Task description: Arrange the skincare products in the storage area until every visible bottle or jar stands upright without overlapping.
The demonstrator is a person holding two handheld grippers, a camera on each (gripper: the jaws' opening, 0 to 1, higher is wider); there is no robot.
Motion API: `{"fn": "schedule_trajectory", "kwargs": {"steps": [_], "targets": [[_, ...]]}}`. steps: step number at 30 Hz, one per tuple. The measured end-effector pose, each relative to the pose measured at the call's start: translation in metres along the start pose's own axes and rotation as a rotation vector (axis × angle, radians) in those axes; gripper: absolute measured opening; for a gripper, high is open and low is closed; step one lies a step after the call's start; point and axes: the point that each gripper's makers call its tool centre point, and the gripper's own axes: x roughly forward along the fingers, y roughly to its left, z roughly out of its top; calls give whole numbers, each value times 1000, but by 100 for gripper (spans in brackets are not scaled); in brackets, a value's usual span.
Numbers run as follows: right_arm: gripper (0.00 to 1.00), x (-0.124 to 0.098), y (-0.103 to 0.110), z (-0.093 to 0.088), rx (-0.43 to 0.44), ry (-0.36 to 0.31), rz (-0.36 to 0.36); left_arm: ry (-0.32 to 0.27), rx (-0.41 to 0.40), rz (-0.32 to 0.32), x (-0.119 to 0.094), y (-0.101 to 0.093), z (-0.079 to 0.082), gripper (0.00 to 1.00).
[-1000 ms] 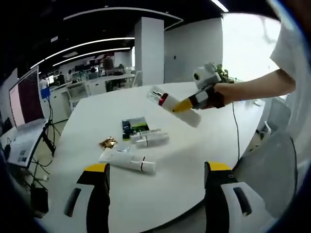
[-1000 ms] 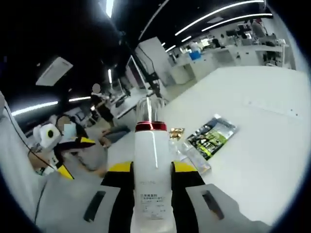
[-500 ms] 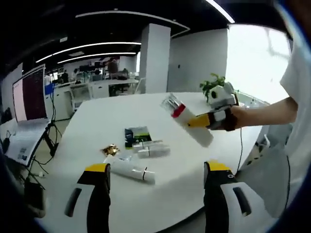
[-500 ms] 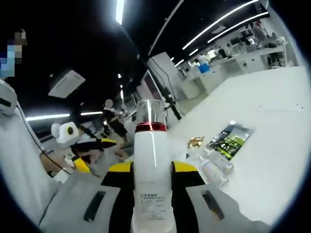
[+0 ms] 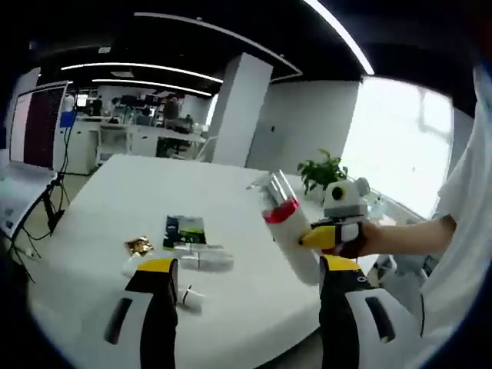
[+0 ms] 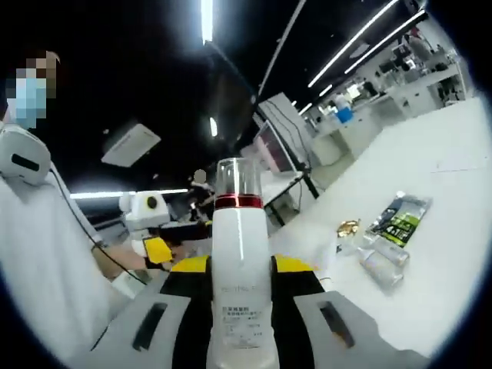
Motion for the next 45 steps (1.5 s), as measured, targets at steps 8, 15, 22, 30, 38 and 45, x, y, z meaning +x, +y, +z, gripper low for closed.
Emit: {"fn": "schedule_trajectory", "kwargs": {"steps": [8, 15, 22, 30, 38, 45], "targets": [[27, 0, 34, 3, 8, -31, 97, -48, -116, -238, 9, -40, 18, 63], [27, -1, 64, 9, -15, -51, 167, -70, -77, -365, 13, -62, 37, 49], [27, -6, 78, 14, -28, -76, 193, -49, -22, -422, 18, -92, 34, 44], [27, -10, 82, 17, -28, -95, 203, -80, -3, -435, 16, -106, 41, 27], [29, -14, 64, 19, -56, -62, 96, -31, -28, -317, 30, -94, 40, 27], [34, -15, 43, 30, -143, -14, -154, -26, -80, -199, 48, -80, 46, 25]]}}
